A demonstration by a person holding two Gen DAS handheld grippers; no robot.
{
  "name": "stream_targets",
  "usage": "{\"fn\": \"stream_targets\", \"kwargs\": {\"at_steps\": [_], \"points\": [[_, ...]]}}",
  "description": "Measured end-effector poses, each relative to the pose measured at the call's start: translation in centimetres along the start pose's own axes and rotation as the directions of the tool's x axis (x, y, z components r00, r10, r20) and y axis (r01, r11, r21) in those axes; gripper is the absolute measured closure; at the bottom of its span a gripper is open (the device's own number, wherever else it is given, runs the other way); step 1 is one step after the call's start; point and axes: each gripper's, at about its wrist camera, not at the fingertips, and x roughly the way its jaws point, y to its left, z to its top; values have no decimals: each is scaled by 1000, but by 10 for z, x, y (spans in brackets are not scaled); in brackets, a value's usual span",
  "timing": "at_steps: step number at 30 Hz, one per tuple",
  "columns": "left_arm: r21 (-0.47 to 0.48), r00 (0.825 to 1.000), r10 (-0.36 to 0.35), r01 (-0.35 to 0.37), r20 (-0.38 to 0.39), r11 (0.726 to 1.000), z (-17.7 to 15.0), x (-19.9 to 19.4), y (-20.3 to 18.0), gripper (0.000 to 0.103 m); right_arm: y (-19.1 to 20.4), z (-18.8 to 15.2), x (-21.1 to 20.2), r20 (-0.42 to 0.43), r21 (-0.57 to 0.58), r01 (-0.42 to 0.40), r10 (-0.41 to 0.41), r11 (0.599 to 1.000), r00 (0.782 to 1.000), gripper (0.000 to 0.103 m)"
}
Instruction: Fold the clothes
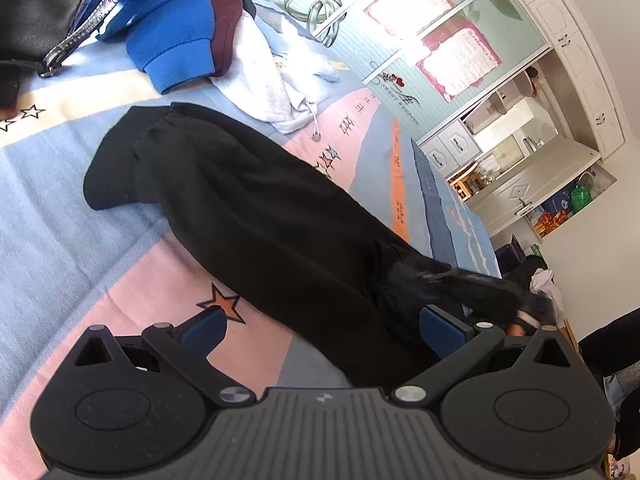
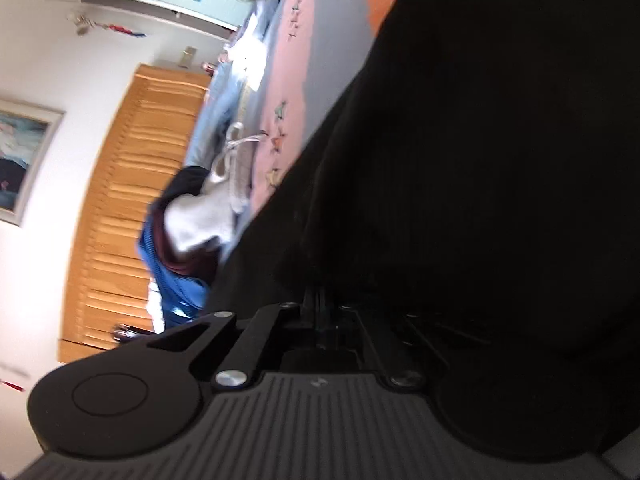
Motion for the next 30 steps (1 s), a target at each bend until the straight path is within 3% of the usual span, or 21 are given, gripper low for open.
{"fn": "stream_targets", "kwargs": {"at_steps": [4,6,8,10,11,13,15,17,19,25,30], "points": [[-17,1000,14,-14,-7,1000,-2,2,3,1,21,-6,-14,57,-49,-110,112,993,992,90],[-17,1000,17,-17,-12,1000,-4,2,2,1,16,-3,3,31,-45,-27,28,999,999,87],[-24,1000,11,-11,-13,1000,-3,1,1,1,13,-2,10,20,-37,36,-36,999,999,103],[-53,1000,23,-23,6,998,-1,0,5,1,12,-1,15,16,-29,86,-86,996,996,103],[-103,999,39,-37,16,994,1,-1,11,1,15,-2,13,28,-42,92,-91,995,996,95],[-244,998,29,-14,55,970,4,-5,30,1,20,-9,1,46,-44,-30,32,999,998,93],[-350,993,56,-18,101,937,6,-8,46,1,20,-18,-17,48,-24,-168,169,985,984,87],[-445,985,104,-32,139,895,8,-10,61,1,20,-30,-39,67,-27,-238,239,971,969,82],[-504,978,109,-4,179,864,12,-6,74,1,16,-41,-60,78,-37,-285,287,958,955,82],[-504,949,120,46,291,862,20,2,75,1,-5,-58,-110,134,-56,-292,297,955,945,79],[-475,934,145,29,326,880,27,18,71,1,-17,-42,-133,182,-49,-301,305,952,935,78]]}}
